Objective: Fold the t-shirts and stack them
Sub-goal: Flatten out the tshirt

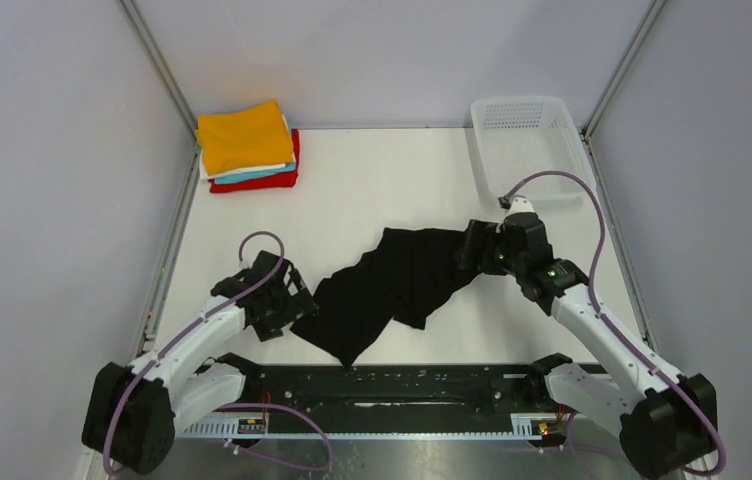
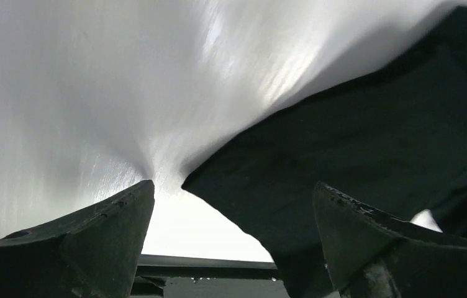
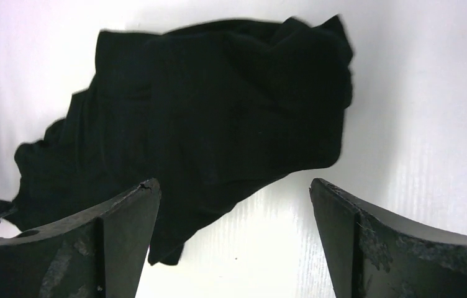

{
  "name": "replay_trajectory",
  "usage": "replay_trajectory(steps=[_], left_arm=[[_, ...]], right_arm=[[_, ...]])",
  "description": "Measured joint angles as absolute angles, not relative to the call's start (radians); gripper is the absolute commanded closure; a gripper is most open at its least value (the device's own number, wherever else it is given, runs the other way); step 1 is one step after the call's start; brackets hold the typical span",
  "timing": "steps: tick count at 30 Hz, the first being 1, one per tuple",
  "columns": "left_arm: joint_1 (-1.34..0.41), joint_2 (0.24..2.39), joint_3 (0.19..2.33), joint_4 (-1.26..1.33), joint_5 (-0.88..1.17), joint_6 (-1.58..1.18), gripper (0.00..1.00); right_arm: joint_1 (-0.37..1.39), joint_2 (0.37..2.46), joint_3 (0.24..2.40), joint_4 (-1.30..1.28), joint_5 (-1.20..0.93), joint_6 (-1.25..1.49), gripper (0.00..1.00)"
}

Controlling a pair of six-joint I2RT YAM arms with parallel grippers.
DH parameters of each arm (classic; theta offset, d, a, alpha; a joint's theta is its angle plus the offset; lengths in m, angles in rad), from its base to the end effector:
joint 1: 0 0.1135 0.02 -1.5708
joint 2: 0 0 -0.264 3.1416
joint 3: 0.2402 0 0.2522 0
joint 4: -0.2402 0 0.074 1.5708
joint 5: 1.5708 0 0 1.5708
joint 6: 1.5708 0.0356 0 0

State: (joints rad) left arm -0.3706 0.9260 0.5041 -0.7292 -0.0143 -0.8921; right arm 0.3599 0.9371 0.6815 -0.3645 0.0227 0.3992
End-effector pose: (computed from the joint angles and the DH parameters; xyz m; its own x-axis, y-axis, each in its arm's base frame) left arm 0.1438 -0.0553 0.1788 -0.8120 -0.5195 -0.2660 -0.4386 0.8439 -0.3090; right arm 0.1922 0.0715 0.2587 -0.6312 0.1777 -0.7550 -0.0971 0.9477 0.3042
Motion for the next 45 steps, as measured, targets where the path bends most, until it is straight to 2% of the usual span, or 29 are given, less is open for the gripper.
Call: replay_trajectory(steps=[3, 5, 7, 11, 13, 17, 21, 23, 24, 25, 35, 45], left_arm=[[-0.397, 1.017, 0.49, -0.706, -0.013, -0.9, 0.04], [-0.418, 1.042, 0.5, -0.681, -0.014, -0.903, 0.1], [-0.437, 1.068, 0.509, -0.665, -0.016, -0.904, 0.2], [-0.458, 1.141, 0.536, -0.625, -0.016, -0.91, 0.5], [-0.467, 1.17, 0.545, -0.608, -0.015, -0.913, 0.61], [-0.5, 1.196, 0.549, -0.575, -0.014, -0.919, 0.74], [-0.514, 1.194, 0.547, -0.586, -0.022, -0.926, 0.79], [-0.517, 1.187, 0.546, -0.599, -0.032, -0.925, 0.88], [-0.517, 1.182, 0.545, -0.61, -0.037, -0.925, 0.98], [-0.517, 1.176, 0.544, -0.618, -0.041, -0.924, 1.0], [-0.52, 1.113, 0.541, -0.643, -0.061, -0.908, 1.0], [-0.524, 0.979, 0.53, -0.626, -0.06, -0.868, 1.0]], right_arm=[[0.402, 1.011, 0.697, -0.358, -0.002, 0.399, 0.01], [0.415, 1.042, 0.699, -0.355, -0.012, 0.4, 0.01], [0.418, 1.052, 0.699, -0.356, -0.012, 0.401, 0.01], [0.418, 1.048, 0.699, -0.353, 0.0, 0.401, 0.01], [0.418, 1.043, 0.699, -0.353, 0.014, 0.401, 0.0], [0.418, 1.032, 0.699, -0.353, 0.026, 0.4, 0.01], [0.418, 1.032, 0.699, -0.354, 0.036, 0.4, 0.01], [0.419, 1.034, 0.699, -0.358, 0.037, 0.4, 0.01], [0.419, 1.035, 0.7, -0.36, 0.037, 0.4, 0.0], [0.42, 1.039, 0.704, -0.364, 0.037, 0.4, 0.0], [0.536, 1.181, 0.839, -0.374, 0.047, 0.374, 0.01], [0.747, 1.592, 1.214, -0.414, 0.141, 0.359, 0.11]])
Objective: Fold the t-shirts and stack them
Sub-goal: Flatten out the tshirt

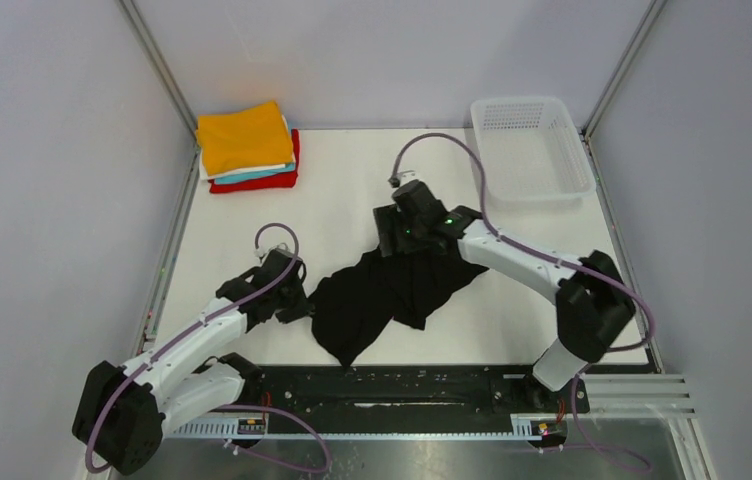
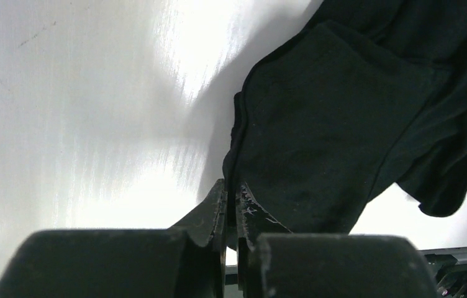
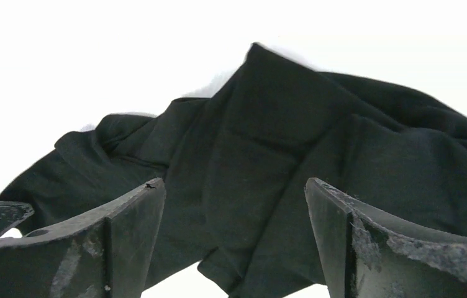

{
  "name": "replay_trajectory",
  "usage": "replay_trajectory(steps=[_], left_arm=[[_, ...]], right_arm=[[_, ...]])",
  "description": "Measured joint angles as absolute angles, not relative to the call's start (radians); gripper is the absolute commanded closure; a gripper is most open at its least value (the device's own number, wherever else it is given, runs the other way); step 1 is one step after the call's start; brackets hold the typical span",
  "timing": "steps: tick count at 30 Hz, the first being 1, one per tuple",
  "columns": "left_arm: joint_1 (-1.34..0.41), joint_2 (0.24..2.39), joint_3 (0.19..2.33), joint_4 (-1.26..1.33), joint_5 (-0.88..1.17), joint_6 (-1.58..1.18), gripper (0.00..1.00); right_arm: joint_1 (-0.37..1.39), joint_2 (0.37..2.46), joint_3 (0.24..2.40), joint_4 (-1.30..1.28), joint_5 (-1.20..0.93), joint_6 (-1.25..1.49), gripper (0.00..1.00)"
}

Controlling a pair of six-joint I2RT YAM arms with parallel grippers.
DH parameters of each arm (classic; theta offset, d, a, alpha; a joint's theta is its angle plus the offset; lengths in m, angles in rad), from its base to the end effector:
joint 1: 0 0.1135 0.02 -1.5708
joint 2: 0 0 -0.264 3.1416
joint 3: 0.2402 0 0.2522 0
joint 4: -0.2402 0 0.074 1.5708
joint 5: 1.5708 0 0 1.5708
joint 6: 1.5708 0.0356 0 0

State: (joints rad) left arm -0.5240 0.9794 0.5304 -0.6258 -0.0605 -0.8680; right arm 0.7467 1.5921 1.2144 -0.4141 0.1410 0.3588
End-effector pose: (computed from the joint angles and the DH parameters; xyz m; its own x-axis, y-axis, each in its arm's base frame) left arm 0.1497 -0.0840 0.1841 -0.8543 -0.3860 -0.3482 -0.2743 0.9037 -0.3288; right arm 0.2619 0.2355 0.2651 -0.6997 -0.1738 -0.6929 -0.3784 0.9129 0.1531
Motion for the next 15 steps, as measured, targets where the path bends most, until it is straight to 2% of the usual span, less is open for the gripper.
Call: replay_trajectory(steps=[3, 7, 15], left_arm=[[-0.525, 0.946, 0.53, -0.625, -0.062, -0.86, 1.0], [-0.525, 0.918, 0.529, -0.625, -0.066, -0.851, 1.0], [-0.525, 0.918, 0.528, -0.625, -0.079, -0.835, 1.0]], right_arm=[[0.811, 1.682, 1.268, -0.439, 0.169, 0.359, 0.17], [0.871, 1.756, 1.277, -0.49, 0.176, 0.362, 0.2], [0.877, 1.797, 1.248, -0.519, 0.176, 0.377, 0.28]])
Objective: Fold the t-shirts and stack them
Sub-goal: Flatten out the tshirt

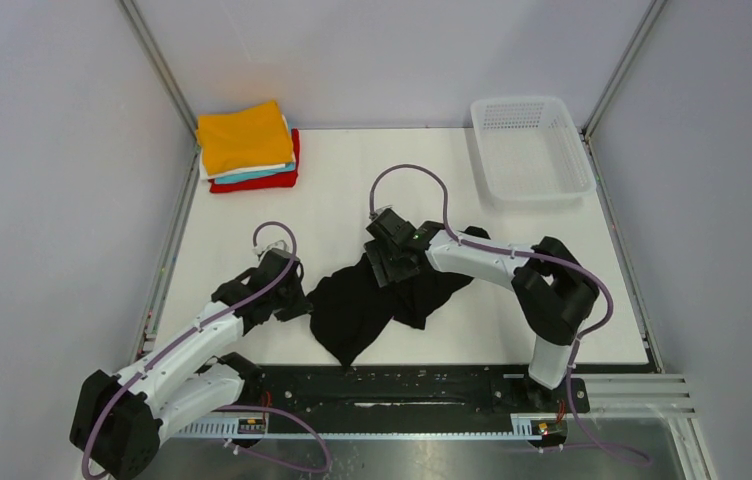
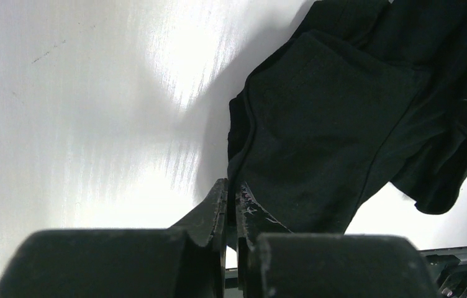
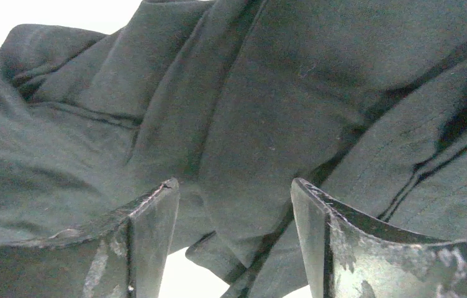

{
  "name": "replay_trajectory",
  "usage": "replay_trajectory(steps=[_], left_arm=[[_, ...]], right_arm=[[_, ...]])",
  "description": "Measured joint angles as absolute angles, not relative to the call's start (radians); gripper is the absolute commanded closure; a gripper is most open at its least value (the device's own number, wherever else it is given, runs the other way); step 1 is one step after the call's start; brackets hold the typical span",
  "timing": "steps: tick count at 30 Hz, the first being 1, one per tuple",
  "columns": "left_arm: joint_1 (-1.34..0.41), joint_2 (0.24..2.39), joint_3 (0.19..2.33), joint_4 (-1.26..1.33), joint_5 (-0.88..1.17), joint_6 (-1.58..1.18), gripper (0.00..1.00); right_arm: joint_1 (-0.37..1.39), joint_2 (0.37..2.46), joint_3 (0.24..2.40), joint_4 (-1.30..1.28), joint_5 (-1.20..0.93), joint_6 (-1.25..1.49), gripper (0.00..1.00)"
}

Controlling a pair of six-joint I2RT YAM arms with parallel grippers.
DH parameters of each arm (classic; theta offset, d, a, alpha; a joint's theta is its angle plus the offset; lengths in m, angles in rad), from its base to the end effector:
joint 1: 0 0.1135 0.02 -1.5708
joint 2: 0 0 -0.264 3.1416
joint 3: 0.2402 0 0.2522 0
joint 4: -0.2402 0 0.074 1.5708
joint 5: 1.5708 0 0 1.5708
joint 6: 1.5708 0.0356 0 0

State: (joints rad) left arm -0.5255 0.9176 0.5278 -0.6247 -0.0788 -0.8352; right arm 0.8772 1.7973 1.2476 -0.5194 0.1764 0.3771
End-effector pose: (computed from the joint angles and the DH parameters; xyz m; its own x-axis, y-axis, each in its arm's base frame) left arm 0.1457 -0.0812 0.1926 -0.8371 -0.3690 -0.4039 -0.2332 0.9085 -0.3467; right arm 0.2426 0.2820 0.1983 -0.7800 -0.3712 -0.5038 -0.4473 0.8938 0.0340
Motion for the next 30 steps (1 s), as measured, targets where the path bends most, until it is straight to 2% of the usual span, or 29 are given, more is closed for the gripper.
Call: replay_trajectory(steps=[4, 6, 10, 13, 24, 30], left_arm=[[-0.525, 0.916, 0.528, -0.625, -0.083, -0.835, 1.0], [-0.525, 0.913, 0.528, -0.625, -0.084, -0.835, 1.0], [-0.525, 0.891, 0.528, -0.628, -0.097, -0.835, 1.0], [-0.525, 0.87, 0.528, -0.637, -0.125, -0.835, 1.0], [-0.525, 0.852, 0.567, -0.665, -0.22, -0.832, 1.0], [-0.525, 0.852, 0.733, -0.71, -0.28, -0.806, 1.0]], right_arm=[[0.877, 1.837, 1.248, -0.519, 0.183, 0.383, 0.35], [0.877, 1.851, 1.248, -0.517, 0.186, 0.389, 0.44], [0.877, 1.856, 1.242, -0.516, 0.225, 0.406, 0.68], [0.876, 1.832, 1.207, -0.506, 0.271, 0.416, 1.0], [0.766, 1.593, 1.002, -0.432, 0.316, 0.43, 1.0], [0.733, 1.374, 0.951, -0.424, 0.324, 0.38, 1.0]])
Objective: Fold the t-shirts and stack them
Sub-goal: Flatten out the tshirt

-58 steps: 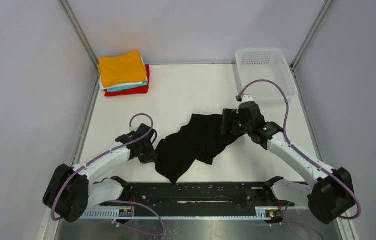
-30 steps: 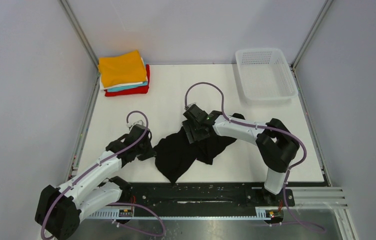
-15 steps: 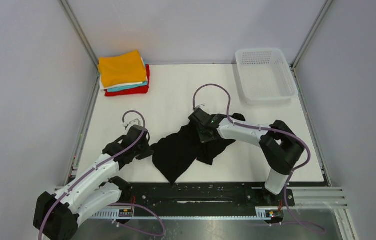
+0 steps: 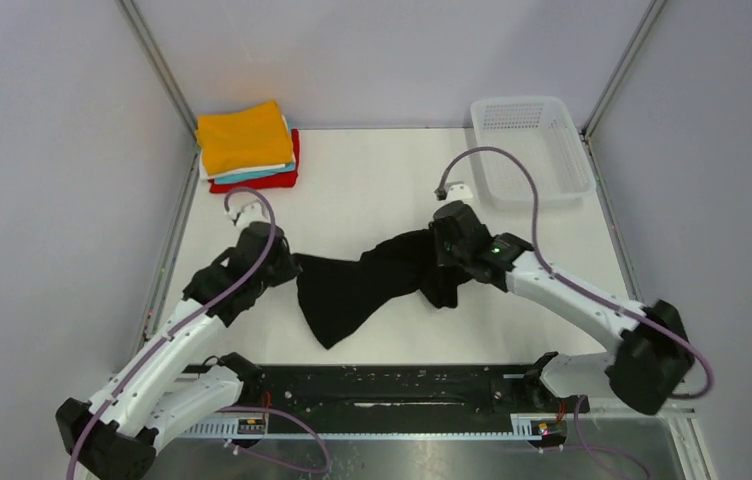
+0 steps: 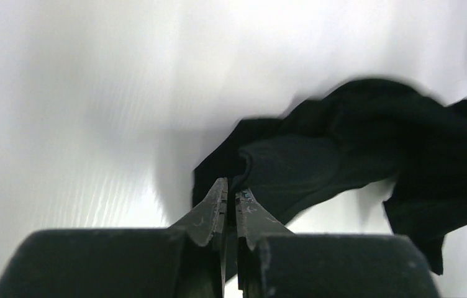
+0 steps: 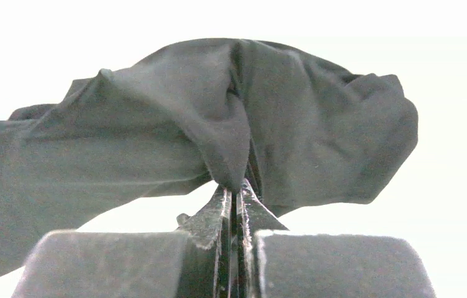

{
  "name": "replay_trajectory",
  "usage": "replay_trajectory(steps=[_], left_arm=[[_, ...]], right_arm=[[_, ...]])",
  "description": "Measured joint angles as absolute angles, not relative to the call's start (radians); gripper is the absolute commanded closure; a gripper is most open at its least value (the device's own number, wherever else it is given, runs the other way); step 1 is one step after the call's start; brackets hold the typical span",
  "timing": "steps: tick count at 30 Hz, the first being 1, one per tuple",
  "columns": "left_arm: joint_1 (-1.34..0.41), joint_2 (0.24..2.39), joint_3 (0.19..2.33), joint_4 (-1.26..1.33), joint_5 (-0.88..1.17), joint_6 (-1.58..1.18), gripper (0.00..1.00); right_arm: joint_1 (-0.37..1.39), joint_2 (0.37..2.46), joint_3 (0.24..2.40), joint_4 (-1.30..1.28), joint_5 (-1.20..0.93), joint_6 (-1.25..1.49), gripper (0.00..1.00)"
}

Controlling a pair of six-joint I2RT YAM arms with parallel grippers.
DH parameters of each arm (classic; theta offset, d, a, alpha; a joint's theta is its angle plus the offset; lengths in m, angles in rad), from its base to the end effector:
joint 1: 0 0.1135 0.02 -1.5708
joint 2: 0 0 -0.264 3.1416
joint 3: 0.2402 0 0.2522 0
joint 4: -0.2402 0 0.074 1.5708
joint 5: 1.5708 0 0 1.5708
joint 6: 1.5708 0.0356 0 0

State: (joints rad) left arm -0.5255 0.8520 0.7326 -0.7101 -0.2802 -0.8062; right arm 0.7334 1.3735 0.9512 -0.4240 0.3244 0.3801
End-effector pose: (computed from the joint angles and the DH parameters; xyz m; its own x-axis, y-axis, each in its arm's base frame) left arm 0.1516 -0.0766 0.2628 -0.6730 -0.4114 -0.6146 -0.2386 0.9074 -0.3461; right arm 0.2213 0.1841 0.2460 -0.6938 -0.1518 -0.7040 -0.2371 0.9712 0.0242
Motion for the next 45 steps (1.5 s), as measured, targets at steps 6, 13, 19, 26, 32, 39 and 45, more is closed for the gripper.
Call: replay_trajectory(steps=[6, 13, 19, 26, 32, 39, 45], left_arm=[[-0.526, 0.775, 0.993, -0.703, -0.374, -0.754, 1.0], [-0.526, 0.613, 1.216, -0.68, -0.431, -0.677, 1.0], [-0.527, 0.574, 1.47, -0.64, -0.407, -0.588, 1.0], [-0.53, 0.633, 1.808, -0.612, -0.277, -0.502, 1.0], [-0.53, 0.744, 1.987, -0.611, -0.237, -0.445, 1.0], [-0.53, 0.887, 1.969, -0.574, -0.413, -0.343, 1.0], [-0.49, 1.132, 1.754, -0.35, -0.757, -0.126, 1.0]], right_arm=[[0.73, 1.089, 1.024, -0.474, 0.423, 0.257, 1.0], [0.727, 0.821, 1.2, -0.55, 0.422, 0.105, 1.0], [0.727, 0.761, 1.469, -0.646, 0.287, -0.001, 1.0], [0.727, 0.756, 1.743, -0.749, 0.133, -0.027, 1.0], [0.727, 0.77, 1.852, -0.804, 0.017, -0.041, 1.0], [0.727, 0.85, 1.811, -0.776, 0.173, -0.091, 1.0], [0.633, 1.061, 1.63, -0.66, 0.373, -0.126, 0.97]])
